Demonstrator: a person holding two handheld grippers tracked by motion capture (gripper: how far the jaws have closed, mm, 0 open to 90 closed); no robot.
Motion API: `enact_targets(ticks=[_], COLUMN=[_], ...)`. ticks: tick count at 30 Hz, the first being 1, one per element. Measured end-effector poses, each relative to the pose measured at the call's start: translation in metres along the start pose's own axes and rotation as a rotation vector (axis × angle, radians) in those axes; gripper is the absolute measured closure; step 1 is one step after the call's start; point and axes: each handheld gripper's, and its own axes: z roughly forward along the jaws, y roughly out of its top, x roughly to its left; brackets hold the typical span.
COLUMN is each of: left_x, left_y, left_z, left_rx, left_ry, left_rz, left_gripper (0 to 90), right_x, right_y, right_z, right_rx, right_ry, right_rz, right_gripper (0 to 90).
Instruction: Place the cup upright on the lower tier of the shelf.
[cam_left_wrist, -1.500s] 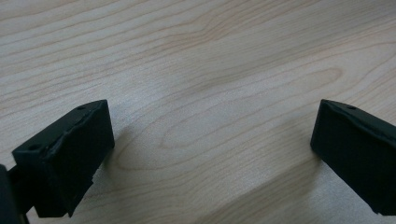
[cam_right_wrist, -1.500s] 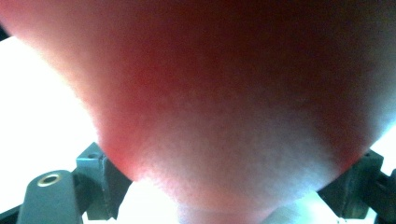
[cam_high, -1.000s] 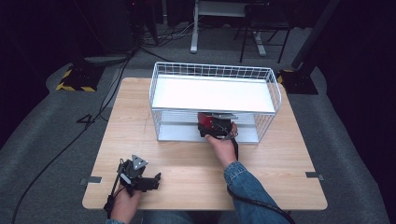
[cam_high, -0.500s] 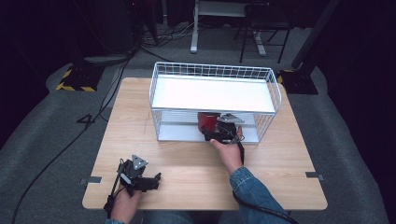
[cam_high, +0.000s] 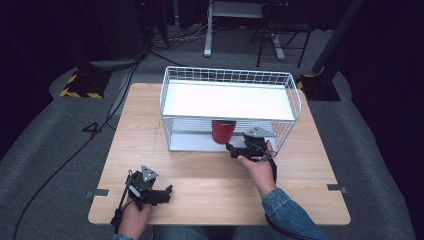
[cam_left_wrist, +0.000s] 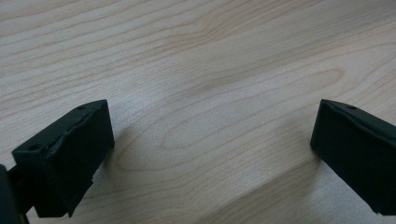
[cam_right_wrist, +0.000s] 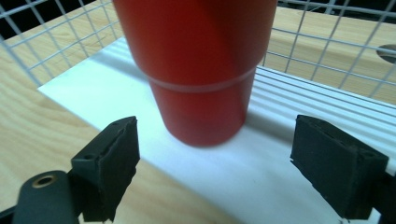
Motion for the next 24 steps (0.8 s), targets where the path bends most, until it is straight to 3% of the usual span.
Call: enact_targets(ticks=[6, 11, 24], left_x=[0.0, 0.001, 0.001], left_y=[0.0, -0.001, 0.0], left_z=[0.0, 0.0, 0.0], left_rx=[0.0, 0.0, 0.001], left_ry=[-0.003, -0.004, -0.005], left_rz=[0.003, 0.003, 0.007], left_gripper=[0.0, 0.0, 0.0], right_x=[-0.006, -0.013, -0.038], right_y=[-0.001, -0.005, -0.025], right_z=[-0.028, -0.053, -0.113], right_rx=[0.004, 0.003, 0.025], right_ry=[0.011, 0.027, 0.019], right_rz=[-0.017, 0.024, -0.021], right_gripper=[15.6, 15.6, 15.7])
